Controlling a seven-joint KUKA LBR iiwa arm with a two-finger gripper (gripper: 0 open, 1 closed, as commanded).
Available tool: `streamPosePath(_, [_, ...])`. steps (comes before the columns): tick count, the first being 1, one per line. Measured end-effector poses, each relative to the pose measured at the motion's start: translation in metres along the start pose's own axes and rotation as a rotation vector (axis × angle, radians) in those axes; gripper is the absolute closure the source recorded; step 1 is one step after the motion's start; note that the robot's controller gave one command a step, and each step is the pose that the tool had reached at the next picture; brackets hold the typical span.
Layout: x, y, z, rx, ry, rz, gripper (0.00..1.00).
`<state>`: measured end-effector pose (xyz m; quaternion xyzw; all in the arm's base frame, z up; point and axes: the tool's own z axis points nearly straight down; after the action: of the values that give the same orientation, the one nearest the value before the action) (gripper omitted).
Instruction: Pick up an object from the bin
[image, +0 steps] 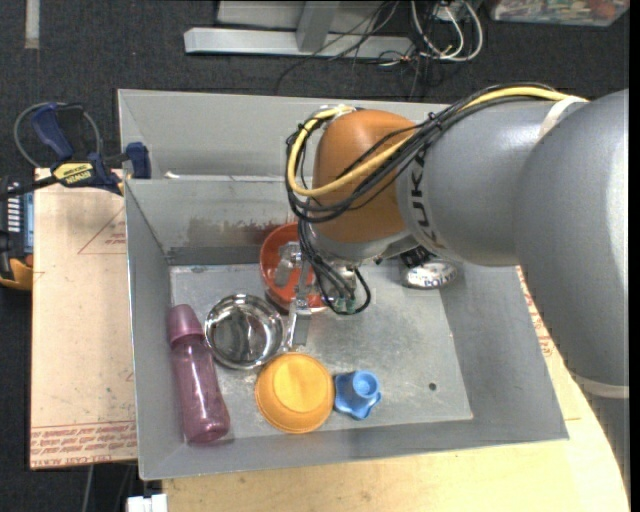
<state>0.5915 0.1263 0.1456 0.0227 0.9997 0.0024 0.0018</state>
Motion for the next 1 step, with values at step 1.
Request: streamPosePath(1, [-0.0158, 0.0018, 0.0022, -0.002, -0.006, 0.024, 0.0])
